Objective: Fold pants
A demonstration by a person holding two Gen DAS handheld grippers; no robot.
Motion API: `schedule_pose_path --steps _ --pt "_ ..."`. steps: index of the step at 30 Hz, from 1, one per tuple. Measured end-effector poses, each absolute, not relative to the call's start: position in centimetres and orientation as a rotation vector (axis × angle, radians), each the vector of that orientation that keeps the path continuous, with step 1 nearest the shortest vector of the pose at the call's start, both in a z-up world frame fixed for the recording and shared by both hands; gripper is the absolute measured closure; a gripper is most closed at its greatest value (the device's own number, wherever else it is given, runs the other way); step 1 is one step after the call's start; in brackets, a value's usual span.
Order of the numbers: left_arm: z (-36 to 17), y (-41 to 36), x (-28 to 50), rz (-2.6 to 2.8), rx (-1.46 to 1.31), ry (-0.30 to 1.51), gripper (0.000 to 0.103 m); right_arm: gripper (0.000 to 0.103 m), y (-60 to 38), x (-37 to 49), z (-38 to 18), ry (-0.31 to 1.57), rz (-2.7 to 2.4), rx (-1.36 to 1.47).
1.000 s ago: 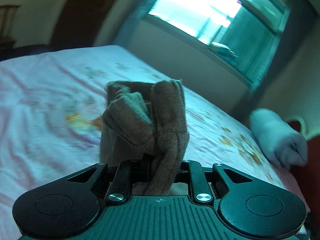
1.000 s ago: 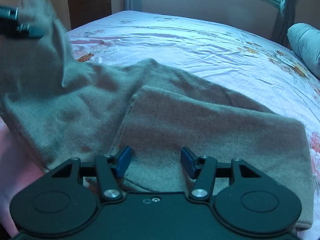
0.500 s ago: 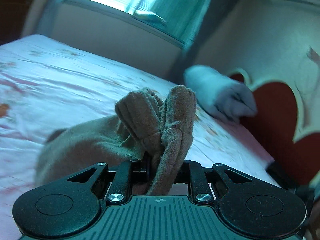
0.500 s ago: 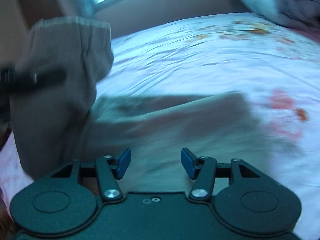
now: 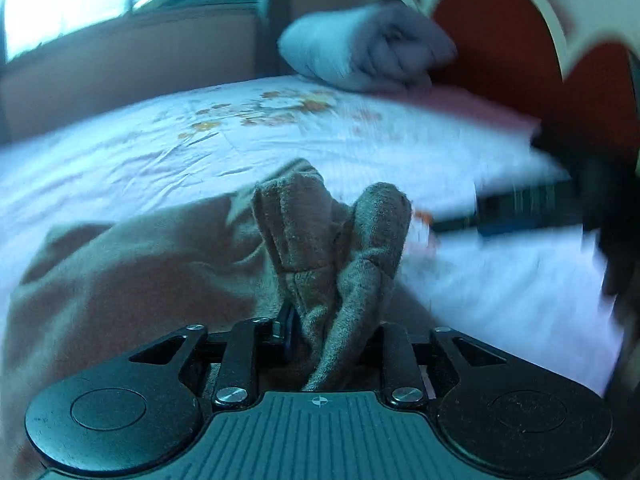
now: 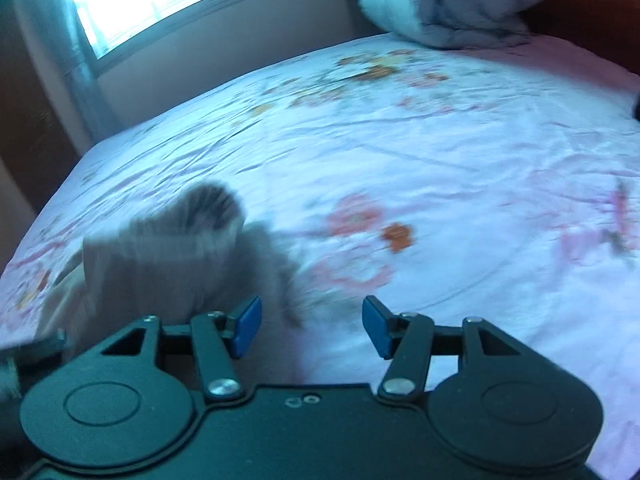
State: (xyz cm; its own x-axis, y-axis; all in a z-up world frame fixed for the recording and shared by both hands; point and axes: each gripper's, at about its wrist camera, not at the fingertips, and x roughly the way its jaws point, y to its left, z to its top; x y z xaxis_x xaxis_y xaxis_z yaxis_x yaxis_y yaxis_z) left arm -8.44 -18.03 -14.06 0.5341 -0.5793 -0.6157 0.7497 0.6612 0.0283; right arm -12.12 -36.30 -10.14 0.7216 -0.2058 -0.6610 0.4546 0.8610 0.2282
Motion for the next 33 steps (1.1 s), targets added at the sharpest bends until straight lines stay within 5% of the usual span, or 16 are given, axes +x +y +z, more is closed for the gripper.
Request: schedule_pose_path --steps 2,5,14,15,17,27,33 --pt "-12.7 -18.4 -9.7 -0.842 0.353 0.578 0.045 0.053 -37.1 -12.3 -9.3 0.64 -0.377 0.431" --pt "-10.8 -17.5 -10.8 -0.862 0.336 0.523 0.026 0.053 -37.4 -11.8 -7.6 0.59 -0.291 0.504" --pt "-7.9 -11.6 -8.8 -0.724 0.27 0.52 0.026 0.058 -36.7 -7.6 -9.5 0.729 -0.079 0.739" --pt "-7.9 -10.8 -8.5 -0.703 0.271 0.514 0.026 0.062 -36.5 -7.4 -9.8 0.738 -0.06 0.751" --pt "-7.9 -9.1 -7.9 -0.659 0.269 0.515 0.026 0.094 -36.0 -7.0 -10.0 0.749 -0.056 0.738" --pt "-9.8 -5.1 -3.6 -0.506 0.204 0.562 0.025 0.101 -37.0 -9.0 -7.2 0.636 -0.083 0.696" --pt "-11.1 -3.4 -2.4 -0.479 0.17 0.617 0.025 0.098 -37.3 -10.6 -11.4 0.721 -0.196 0.716"
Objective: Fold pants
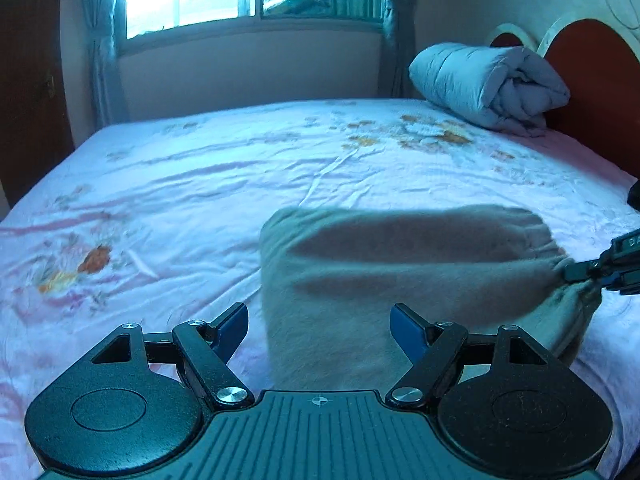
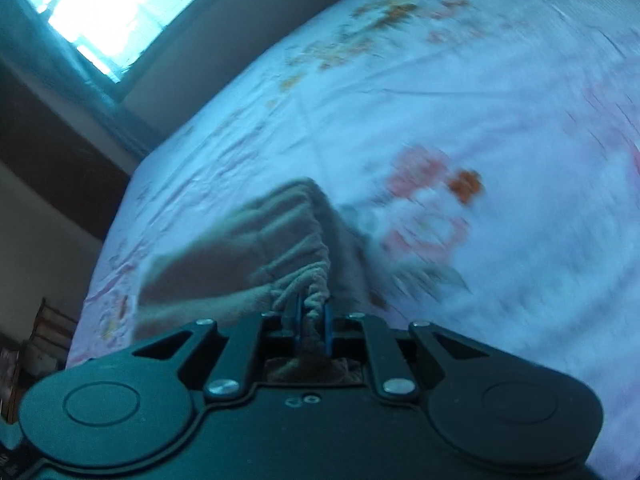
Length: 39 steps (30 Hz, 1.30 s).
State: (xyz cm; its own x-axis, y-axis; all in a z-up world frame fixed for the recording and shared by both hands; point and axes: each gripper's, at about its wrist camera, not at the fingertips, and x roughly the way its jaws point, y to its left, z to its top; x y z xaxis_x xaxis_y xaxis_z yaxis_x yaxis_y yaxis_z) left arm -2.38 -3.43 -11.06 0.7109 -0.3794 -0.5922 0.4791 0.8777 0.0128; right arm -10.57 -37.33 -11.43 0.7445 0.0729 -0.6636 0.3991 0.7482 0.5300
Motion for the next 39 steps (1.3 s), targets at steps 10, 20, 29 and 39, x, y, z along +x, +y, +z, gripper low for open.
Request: schedule_pose_path --steps 10,20,29,39 --pt "-12.3 -3.4 -3.4 -0.555 0.118 0.675 0.025 0.049 -37.3 -11.5 -11.8 0.797 -0.192 0.808" --pt "-14.1 -4.0 -3.7 -0.531 0.113 0.685 0.025 0.083 -37.0 -11.3 -10.7 0.653 -0.088 0.961" --pt "-14.8 -4.0 -2.8 -0.499 0.094 0.7 0.024 0.084 -37.6 -11.1 -11.1 0.637 -0.146 0.859" --pt "-13.5 -1.9 -0.7 -0.504 -0.039 0.778 0.022 0.059 -38.4 -12.4 -11.3 0.652 -0.232 0.841"
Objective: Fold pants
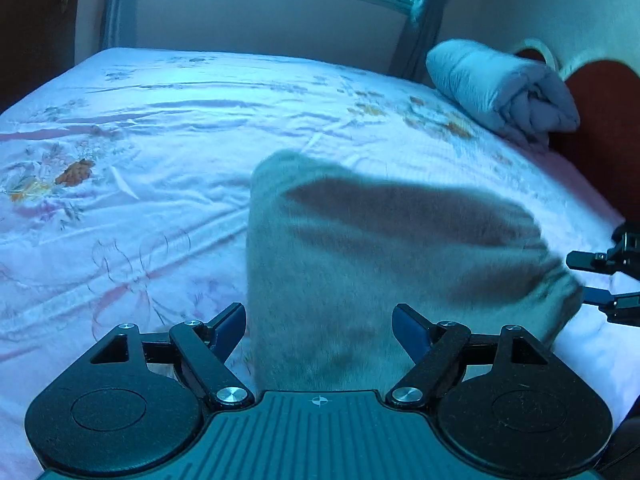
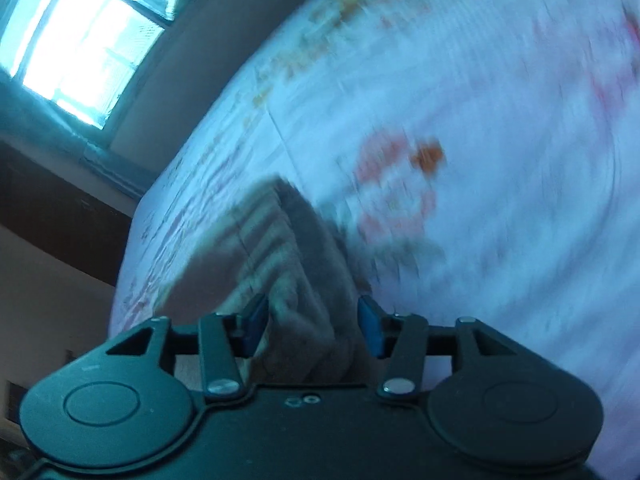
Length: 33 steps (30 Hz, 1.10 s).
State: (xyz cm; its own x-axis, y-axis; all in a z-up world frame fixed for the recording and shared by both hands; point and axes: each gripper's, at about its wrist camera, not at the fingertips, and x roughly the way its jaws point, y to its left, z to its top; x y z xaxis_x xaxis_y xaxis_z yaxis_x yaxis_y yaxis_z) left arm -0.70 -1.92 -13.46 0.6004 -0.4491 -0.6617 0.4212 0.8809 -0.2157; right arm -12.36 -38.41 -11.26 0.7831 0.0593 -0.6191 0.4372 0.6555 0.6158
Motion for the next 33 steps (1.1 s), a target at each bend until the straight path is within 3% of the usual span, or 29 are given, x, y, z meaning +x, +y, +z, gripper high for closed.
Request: schedule_pose_path --steps 2,6,13,22,33 --pt "-12.5 -1.6 0.2 -0.493 -0.06 0.79 0.018 0.054 -37.9 -12.2 -9.5 0.626 -0.248 0.751" --pt "-10.9 -1.4 2.0 -0.454 -0.102 0.817 0.015 0.053 -36.3 -11.6 -6.8 0.574 -0.201 0.657" --pt "-7.2 -1.7 2.5 -0.368 -0.102 0.794 0.0 0.053 -30.5 -10.1 -3.0 0.552 -0.107 0.473" --pt "-2.4 -2.2 -0.9 -0.275 0.093 0.68 0.0 0.053 -25.0 -10.4 0.2 0.531 -0.083 0.34" --pt "2.7 -1.2 -6.7 -0.277 0.101 0.584 0.0 0.053 -21.1 -14.3 3.4 0.461 -0.084 0.247"
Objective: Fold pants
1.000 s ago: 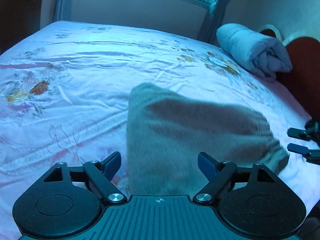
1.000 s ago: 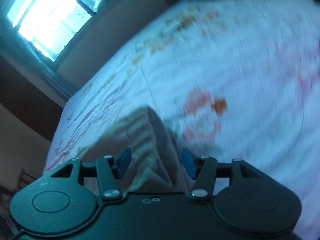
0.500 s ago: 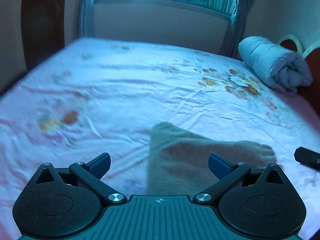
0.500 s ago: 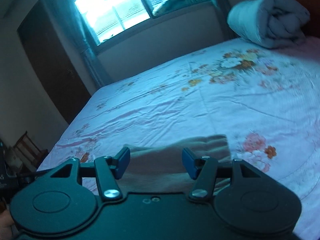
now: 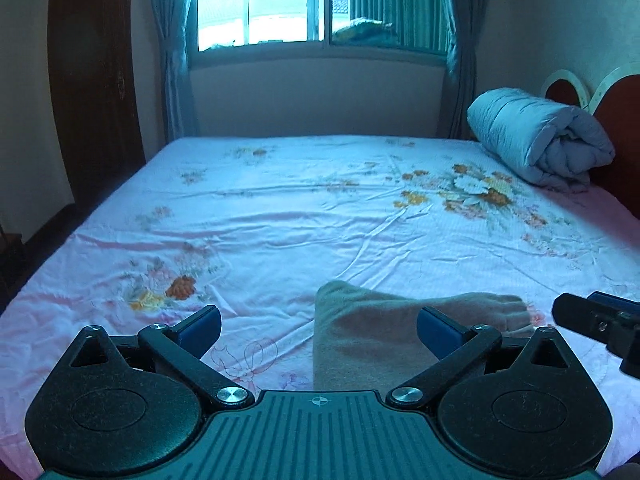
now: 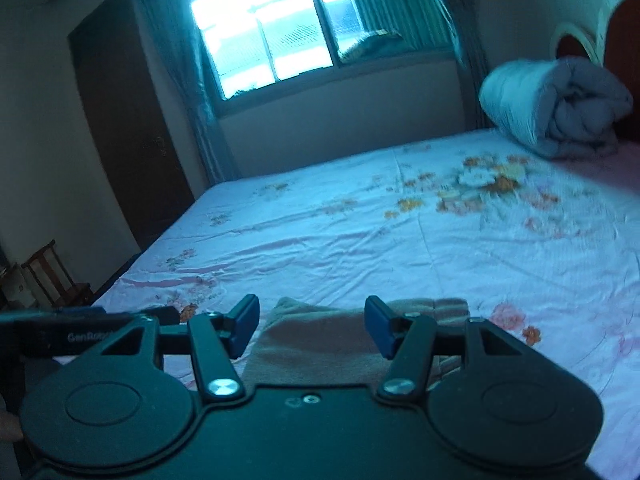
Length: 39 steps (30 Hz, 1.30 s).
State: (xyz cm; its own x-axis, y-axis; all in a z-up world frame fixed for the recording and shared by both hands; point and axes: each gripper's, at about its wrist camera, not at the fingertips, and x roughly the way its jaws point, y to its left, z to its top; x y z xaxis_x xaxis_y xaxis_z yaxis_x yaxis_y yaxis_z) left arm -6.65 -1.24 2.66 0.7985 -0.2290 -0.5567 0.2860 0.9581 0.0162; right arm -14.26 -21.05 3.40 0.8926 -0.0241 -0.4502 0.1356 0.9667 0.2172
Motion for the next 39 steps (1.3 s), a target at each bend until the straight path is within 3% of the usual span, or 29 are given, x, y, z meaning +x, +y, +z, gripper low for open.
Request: schedule_pose_path --steps 11,39 --pt "3.6 -1.2 -9.5 -0.287 0.101 0.558 0.0 0.052 -19.7 -17.0 4.4 0.415 -0.095 0.179" --pt "2.6 -1.9 -8.3 -0.288 0.097 0.599 0.0 0.052 -21.8 -17.0 3.3 0.447 -0.119 0.245"
